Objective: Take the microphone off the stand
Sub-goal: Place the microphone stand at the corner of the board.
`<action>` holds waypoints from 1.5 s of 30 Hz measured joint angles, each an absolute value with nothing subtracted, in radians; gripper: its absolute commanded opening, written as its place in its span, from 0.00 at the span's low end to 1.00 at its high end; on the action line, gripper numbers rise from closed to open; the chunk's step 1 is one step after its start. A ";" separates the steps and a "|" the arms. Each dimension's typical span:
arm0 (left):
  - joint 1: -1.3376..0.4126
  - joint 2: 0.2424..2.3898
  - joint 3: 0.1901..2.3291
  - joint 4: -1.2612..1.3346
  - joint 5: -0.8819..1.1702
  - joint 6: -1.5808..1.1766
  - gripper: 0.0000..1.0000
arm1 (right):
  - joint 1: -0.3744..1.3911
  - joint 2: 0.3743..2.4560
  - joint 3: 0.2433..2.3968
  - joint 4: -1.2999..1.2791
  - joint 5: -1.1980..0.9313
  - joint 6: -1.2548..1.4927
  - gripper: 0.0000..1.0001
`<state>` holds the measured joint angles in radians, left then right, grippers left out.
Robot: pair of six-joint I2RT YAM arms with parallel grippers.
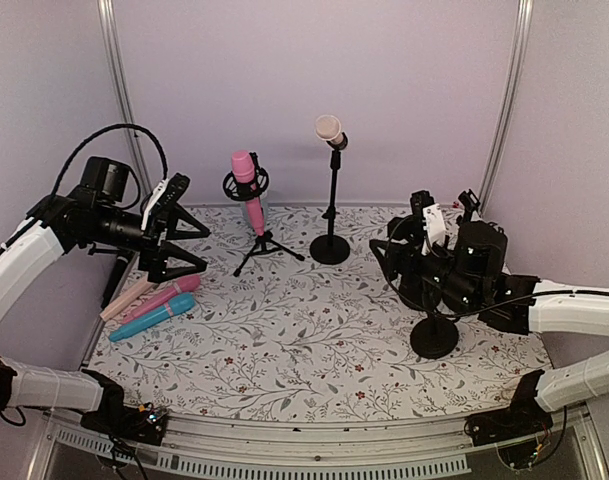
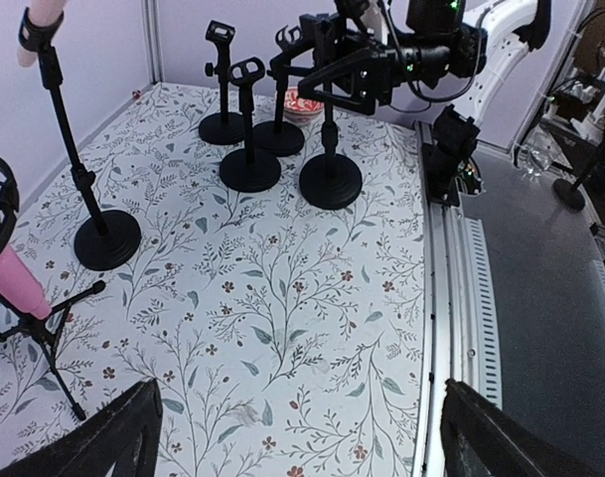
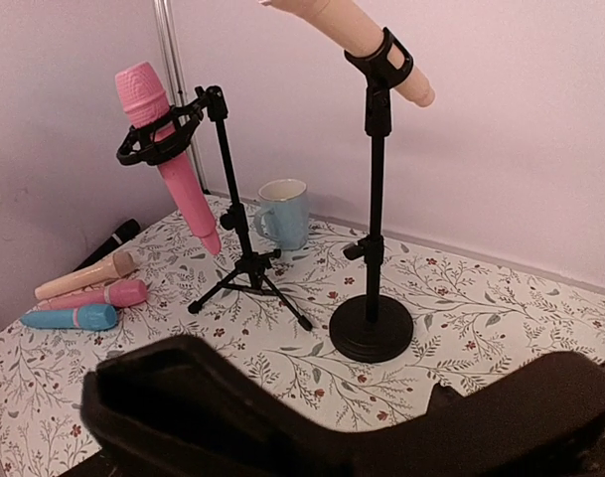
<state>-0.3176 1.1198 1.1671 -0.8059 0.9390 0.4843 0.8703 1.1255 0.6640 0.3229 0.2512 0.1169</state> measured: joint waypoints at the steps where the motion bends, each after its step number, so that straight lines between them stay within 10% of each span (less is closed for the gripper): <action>1: -0.318 1.120 1.167 -0.806 0.942 0.484 0.98 | 0.870 1.139 0.664 0.347 0.246 0.119 0.77; 18: -0.316 1.119 1.168 -0.797 0.974 0.486 0.98 | 0.789 1.424 0.711 0.805 0.183 0.137 0.66; 30: -0.316 1.119 1.168 -0.786 0.979 0.486 0.98 | 0.772 1.505 0.691 1.050 0.159 0.144 0.99; 45: -0.316 1.119 1.168 -0.779 0.990 0.480 0.99 | 0.773 1.517 0.532 0.929 0.143 0.219 0.99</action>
